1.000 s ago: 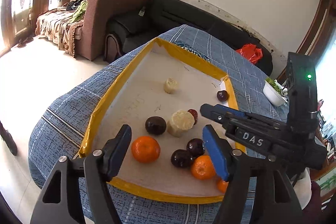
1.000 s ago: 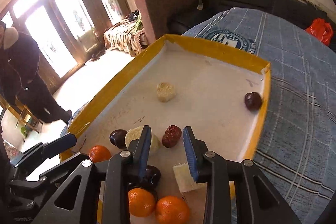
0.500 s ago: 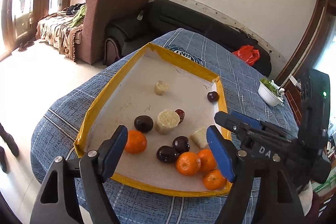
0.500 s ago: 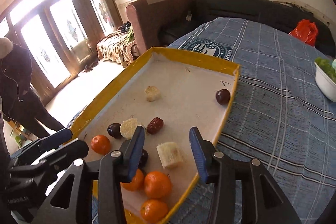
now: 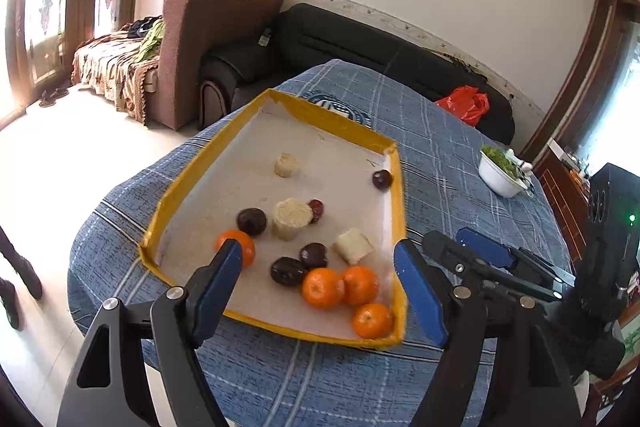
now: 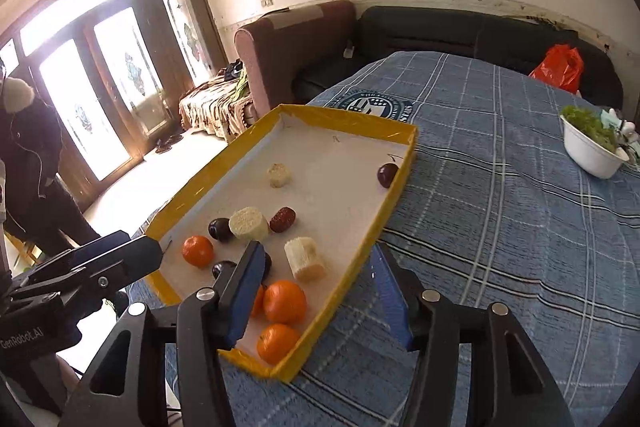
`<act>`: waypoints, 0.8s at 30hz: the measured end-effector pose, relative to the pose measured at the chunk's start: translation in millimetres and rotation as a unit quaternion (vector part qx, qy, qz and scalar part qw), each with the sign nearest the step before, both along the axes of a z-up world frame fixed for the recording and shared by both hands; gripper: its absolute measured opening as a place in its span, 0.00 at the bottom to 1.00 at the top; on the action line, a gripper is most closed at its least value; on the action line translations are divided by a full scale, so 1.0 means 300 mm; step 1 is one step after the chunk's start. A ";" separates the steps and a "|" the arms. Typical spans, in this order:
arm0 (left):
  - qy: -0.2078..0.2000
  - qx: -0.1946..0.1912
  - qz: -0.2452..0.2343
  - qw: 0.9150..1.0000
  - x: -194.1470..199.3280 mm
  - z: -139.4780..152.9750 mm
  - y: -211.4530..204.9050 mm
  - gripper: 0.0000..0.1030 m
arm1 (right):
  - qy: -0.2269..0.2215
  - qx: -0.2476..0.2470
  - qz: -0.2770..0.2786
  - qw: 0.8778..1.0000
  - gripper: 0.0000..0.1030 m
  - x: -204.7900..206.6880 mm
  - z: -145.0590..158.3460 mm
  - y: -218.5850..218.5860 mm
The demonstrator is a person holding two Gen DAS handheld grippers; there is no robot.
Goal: Organize fruits
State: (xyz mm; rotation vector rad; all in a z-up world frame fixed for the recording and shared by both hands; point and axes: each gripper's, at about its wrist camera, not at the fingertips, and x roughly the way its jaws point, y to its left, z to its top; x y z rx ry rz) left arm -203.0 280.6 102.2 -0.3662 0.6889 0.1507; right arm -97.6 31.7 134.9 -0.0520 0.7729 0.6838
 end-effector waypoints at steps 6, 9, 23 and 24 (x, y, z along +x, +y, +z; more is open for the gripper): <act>-0.004 0.012 -0.020 1.000 -0.005 0.017 -0.078 0.75 | -0.010 -0.005 -0.009 1.000 0.62 -0.038 0.000 -0.046; -0.004 0.020 -0.019 1.000 -0.010 0.027 -0.098 0.75 | -0.010 -0.007 -0.018 1.000 0.63 -0.046 0.000 -0.067; 0.002 0.100 0.036 0.994 -0.028 0.024 -0.137 0.85 | -0.035 -0.043 -0.044 0.997 0.69 -0.117 -0.015 -0.114; 0.001 0.103 0.037 0.994 -0.028 0.025 -0.136 0.85 | -0.035 -0.043 -0.045 0.997 0.69 -0.117 -0.016 -0.113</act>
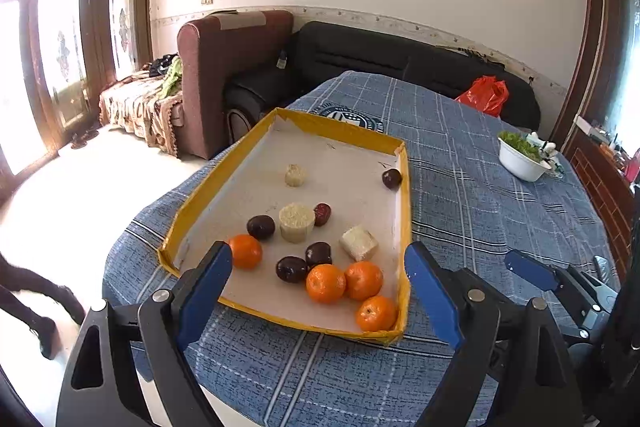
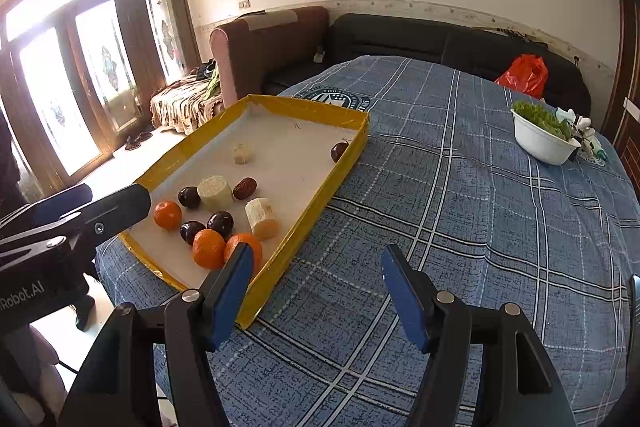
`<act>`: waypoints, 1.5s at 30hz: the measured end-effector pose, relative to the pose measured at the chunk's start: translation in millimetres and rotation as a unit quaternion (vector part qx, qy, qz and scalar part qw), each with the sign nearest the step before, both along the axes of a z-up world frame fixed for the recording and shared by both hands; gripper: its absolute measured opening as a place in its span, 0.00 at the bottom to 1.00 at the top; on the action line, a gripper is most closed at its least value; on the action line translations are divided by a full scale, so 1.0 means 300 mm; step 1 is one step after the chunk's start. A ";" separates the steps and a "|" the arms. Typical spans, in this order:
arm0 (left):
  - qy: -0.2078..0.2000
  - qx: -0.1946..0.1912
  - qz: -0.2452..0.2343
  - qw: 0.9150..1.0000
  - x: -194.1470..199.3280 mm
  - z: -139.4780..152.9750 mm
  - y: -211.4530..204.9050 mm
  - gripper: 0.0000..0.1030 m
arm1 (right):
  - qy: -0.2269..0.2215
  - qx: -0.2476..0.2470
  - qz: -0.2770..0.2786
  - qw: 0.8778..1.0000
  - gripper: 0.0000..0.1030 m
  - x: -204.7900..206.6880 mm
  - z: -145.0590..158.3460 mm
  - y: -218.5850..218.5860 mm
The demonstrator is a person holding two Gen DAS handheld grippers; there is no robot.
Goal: Organize fruits
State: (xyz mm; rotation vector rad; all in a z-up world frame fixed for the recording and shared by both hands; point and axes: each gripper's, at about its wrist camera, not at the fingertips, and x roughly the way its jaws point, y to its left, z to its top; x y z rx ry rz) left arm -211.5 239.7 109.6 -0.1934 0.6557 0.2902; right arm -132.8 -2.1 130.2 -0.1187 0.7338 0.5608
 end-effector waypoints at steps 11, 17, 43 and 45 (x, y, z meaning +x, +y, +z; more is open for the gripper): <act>0.018 -0.005 0.002 1.000 0.026 -0.048 0.031 0.85 | -0.013 -0.036 -0.013 0.999 0.70 -0.005 0.000 0.057; 0.018 -0.016 0.013 1.000 0.022 -0.063 0.064 0.85 | -0.020 -0.049 -0.013 0.998 0.73 -0.008 -0.002 0.075; 0.004 0.021 -0.007 1.000 0.009 -0.044 -0.037 0.85 | -0.008 -0.027 -0.098 0.995 0.77 -0.044 -0.058 -0.042; 0.005 0.021 -0.009 1.000 0.009 -0.044 -0.042 0.85 | -0.005 -0.025 -0.102 0.994 0.77 -0.045 -0.063 -0.050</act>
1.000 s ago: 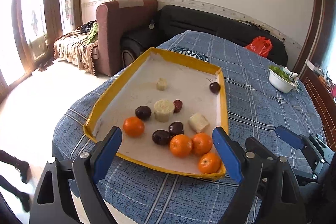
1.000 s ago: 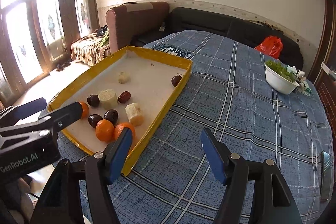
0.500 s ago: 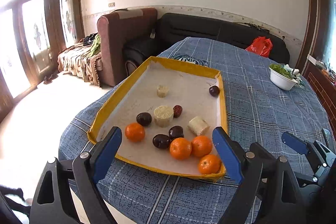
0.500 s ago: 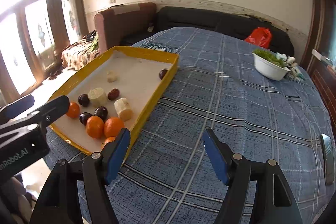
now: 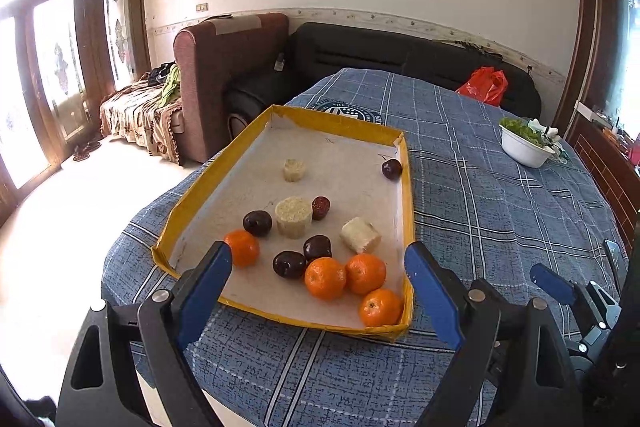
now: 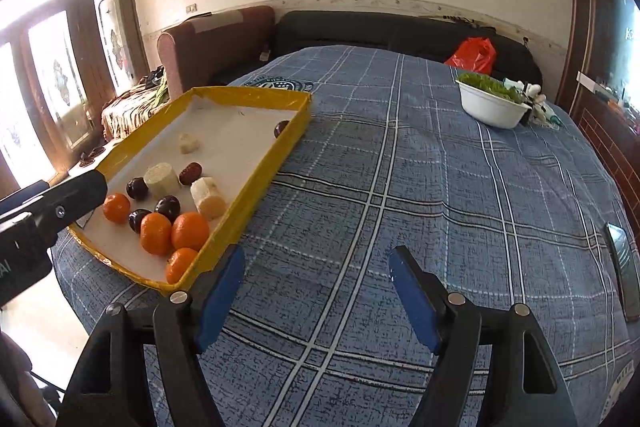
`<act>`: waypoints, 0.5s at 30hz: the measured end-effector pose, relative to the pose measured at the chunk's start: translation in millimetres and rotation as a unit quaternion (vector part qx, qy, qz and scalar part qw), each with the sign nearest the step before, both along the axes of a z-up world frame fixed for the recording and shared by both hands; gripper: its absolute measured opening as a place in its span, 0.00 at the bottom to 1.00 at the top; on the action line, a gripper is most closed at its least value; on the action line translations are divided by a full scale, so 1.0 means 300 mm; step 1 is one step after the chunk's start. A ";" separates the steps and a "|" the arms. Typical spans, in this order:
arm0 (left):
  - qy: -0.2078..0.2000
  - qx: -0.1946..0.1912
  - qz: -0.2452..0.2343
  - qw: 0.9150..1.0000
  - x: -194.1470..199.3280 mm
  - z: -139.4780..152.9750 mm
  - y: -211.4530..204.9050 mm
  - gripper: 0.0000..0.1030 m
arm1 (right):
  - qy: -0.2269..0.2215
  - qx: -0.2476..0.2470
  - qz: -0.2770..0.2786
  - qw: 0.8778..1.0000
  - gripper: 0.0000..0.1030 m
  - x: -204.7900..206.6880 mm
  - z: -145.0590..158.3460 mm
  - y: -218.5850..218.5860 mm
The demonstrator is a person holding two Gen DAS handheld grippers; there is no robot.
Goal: Organize fruits
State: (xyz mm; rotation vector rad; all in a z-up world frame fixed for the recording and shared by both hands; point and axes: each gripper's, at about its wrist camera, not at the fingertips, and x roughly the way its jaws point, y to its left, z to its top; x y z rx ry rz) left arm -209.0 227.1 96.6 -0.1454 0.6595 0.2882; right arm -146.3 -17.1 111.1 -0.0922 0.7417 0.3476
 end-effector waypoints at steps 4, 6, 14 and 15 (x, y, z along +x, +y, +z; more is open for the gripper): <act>0.000 0.005 -0.003 1.000 -0.002 0.003 -0.019 0.85 | 0.000 0.005 -0.011 1.000 0.77 -0.006 0.000 -0.026; -0.001 0.006 -0.005 1.000 -0.002 0.005 -0.029 0.85 | -0.001 0.011 -0.019 1.000 0.78 -0.005 0.002 -0.045; -0.005 0.016 -0.016 1.000 -0.009 0.019 -0.080 0.85 | 0.002 0.022 -0.028 0.999 0.78 -0.012 -0.007 -0.088; -0.006 0.017 -0.017 1.000 -0.010 0.022 -0.084 0.85 | 0.002 0.022 -0.026 0.999 0.78 -0.017 -0.008 -0.086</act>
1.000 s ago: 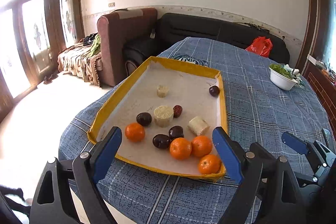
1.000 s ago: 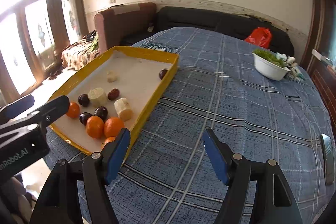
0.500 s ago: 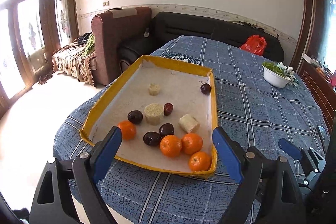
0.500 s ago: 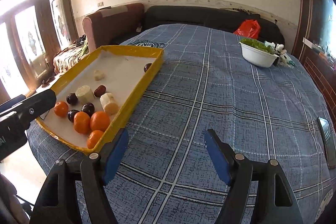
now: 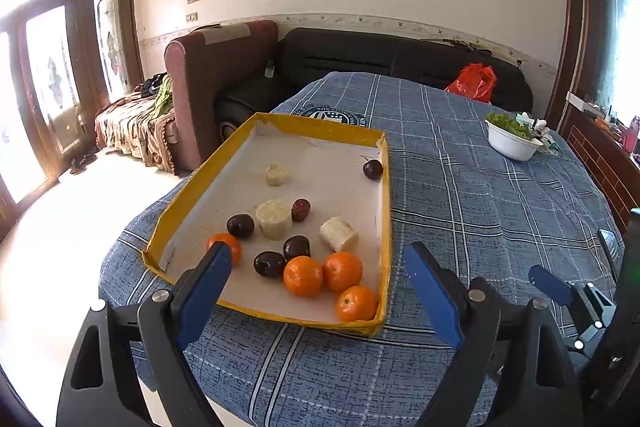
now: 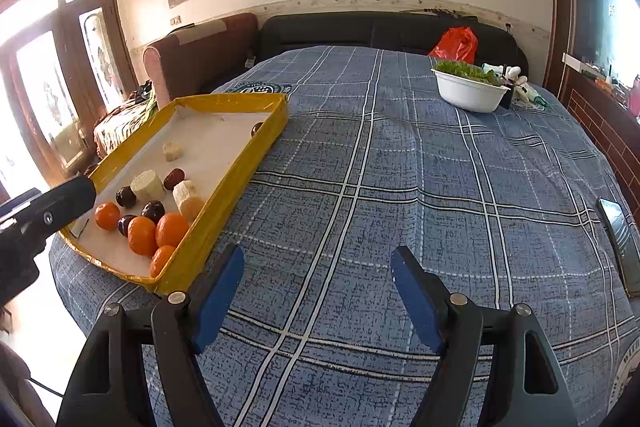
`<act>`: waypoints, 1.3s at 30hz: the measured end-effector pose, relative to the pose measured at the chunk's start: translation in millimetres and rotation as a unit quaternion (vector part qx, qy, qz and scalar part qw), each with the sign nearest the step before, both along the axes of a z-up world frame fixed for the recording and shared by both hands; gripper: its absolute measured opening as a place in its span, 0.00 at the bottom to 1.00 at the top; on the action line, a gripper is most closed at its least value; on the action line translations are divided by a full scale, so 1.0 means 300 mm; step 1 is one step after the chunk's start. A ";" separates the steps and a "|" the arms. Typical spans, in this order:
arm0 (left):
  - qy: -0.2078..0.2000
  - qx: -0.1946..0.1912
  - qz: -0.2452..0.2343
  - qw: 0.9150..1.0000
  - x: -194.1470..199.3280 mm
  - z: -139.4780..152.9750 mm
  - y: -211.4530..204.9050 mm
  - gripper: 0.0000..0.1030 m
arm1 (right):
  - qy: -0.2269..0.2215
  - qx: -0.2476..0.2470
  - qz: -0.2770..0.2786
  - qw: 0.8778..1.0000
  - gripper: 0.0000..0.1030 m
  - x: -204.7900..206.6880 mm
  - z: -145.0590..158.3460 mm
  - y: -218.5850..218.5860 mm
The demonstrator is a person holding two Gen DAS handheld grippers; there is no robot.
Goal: Organize fruits
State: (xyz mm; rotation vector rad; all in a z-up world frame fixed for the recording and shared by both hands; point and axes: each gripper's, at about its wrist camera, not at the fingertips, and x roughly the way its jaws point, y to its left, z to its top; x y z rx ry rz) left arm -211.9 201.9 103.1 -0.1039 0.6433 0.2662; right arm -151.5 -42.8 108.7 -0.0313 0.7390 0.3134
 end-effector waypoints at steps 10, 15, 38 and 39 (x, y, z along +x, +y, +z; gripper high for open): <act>-0.003 0.008 -0.010 1.000 -0.007 0.013 -0.042 0.85 | -0.003 0.000 0.011 1.000 0.78 -0.023 0.004 0.005; -0.013 0.009 -0.016 1.000 -0.015 0.026 -0.051 0.85 | -0.004 0.004 0.001 1.000 0.79 -0.018 0.007 -0.022; -0.138 0.023 0.065 0.988 -0.199 0.146 -0.006 1.00 | -0.051 -0.018 0.025 0.998 0.82 -0.099 0.101 -0.005; -0.131 0.026 0.073 0.988 -0.193 0.139 -0.001 1.00 | -0.049 -0.019 0.026 0.998 0.82 -0.097 0.099 -0.004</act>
